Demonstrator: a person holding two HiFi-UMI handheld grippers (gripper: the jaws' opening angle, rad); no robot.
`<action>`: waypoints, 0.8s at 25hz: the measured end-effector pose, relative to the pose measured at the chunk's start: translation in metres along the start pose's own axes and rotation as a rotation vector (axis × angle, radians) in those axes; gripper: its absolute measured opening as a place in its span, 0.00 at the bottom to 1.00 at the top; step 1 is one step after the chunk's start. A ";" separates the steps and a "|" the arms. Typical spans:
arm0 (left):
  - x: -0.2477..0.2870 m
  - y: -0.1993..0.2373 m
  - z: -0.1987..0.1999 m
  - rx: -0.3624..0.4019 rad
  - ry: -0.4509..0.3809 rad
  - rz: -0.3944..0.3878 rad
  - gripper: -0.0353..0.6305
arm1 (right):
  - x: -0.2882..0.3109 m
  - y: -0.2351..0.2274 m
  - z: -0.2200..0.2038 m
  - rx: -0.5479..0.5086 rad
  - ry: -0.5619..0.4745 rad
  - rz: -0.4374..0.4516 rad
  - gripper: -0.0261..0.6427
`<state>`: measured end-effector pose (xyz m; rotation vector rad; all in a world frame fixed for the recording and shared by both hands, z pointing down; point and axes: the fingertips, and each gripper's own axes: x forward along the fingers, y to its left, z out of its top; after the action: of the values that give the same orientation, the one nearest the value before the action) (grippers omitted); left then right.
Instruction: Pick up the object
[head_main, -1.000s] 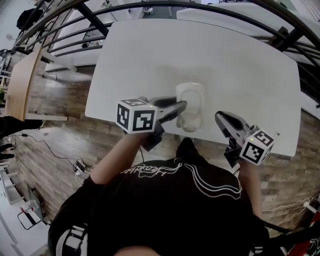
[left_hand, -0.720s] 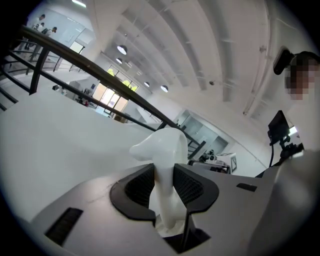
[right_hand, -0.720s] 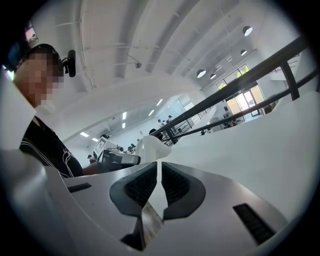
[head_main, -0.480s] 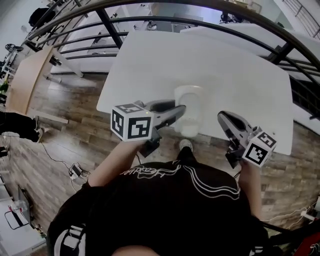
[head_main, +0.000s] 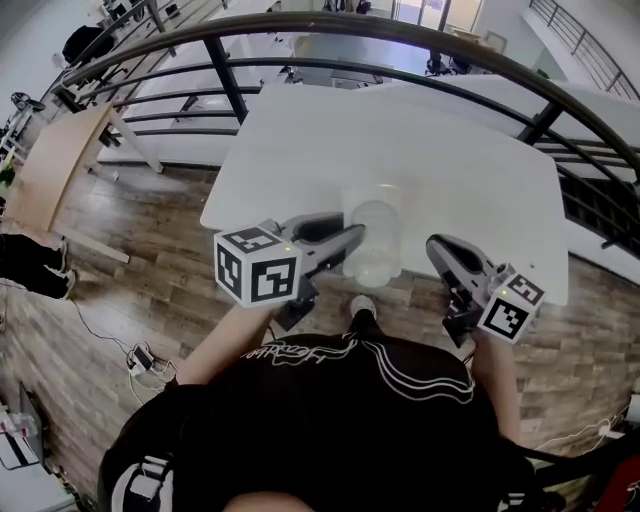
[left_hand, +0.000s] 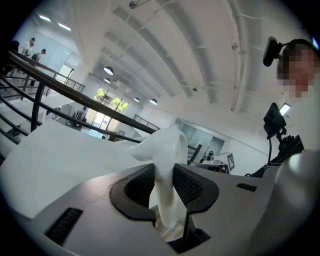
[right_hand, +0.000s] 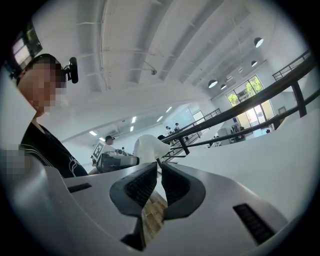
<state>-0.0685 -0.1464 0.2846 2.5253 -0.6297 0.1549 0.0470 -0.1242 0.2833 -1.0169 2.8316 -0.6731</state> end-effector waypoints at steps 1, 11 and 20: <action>-0.002 -0.002 0.001 0.004 -0.002 0.001 0.23 | -0.001 0.003 0.002 -0.001 -0.001 0.001 0.08; -0.025 -0.025 -0.005 0.020 -0.039 -0.009 0.23 | -0.012 0.035 0.001 -0.032 -0.031 -0.003 0.08; -0.027 -0.031 -0.002 0.028 -0.047 -0.015 0.23 | -0.014 0.037 -0.002 -0.027 -0.033 -0.010 0.08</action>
<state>-0.0777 -0.1113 0.2659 2.5663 -0.6315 0.1003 0.0355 -0.0893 0.2685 -1.0366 2.8171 -0.6150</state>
